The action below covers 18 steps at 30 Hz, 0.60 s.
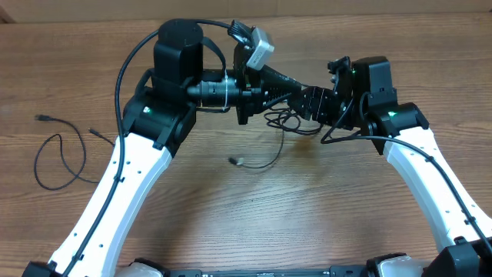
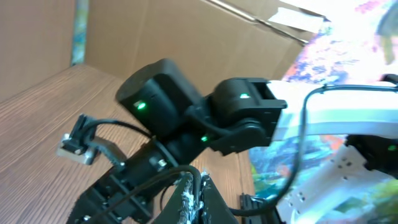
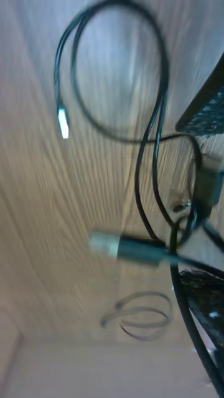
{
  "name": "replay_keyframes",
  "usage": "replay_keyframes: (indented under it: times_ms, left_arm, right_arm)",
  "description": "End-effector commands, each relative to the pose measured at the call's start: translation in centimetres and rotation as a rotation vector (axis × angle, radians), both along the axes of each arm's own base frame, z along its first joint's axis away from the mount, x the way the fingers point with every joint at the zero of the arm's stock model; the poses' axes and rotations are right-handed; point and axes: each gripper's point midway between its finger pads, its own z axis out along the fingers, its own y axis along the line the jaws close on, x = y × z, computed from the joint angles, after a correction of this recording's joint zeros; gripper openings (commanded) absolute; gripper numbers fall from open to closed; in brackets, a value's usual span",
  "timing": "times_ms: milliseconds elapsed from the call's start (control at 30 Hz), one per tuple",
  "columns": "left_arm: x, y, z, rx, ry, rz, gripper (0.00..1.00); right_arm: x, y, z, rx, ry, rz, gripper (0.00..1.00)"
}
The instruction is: Untangle cables
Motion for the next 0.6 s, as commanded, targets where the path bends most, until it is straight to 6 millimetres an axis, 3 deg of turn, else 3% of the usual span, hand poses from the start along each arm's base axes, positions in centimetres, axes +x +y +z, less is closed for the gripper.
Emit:
replay_keyframes:
  times_ms: [0,133,567]
  left_arm:
    - [-2.6,0.4,2.6,-0.045,-0.071,-0.062,0.04]
    - [-2.3,0.7,3.6,-0.051,-0.119,-0.009,0.04]
    - [4.1,2.9,1.7,0.047,-0.058,0.382,0.04]
  right_arm:
    - [0.9,-2.4,-0.6,-0.085,0.030,-0.156,0.67]
    - [0.1,-4.4,-2.1,-0.160,0.112,-0.266,0.67]
    - [-0.8,-4.8,-2.8,-0.184,0.154,-0.270,0.68]
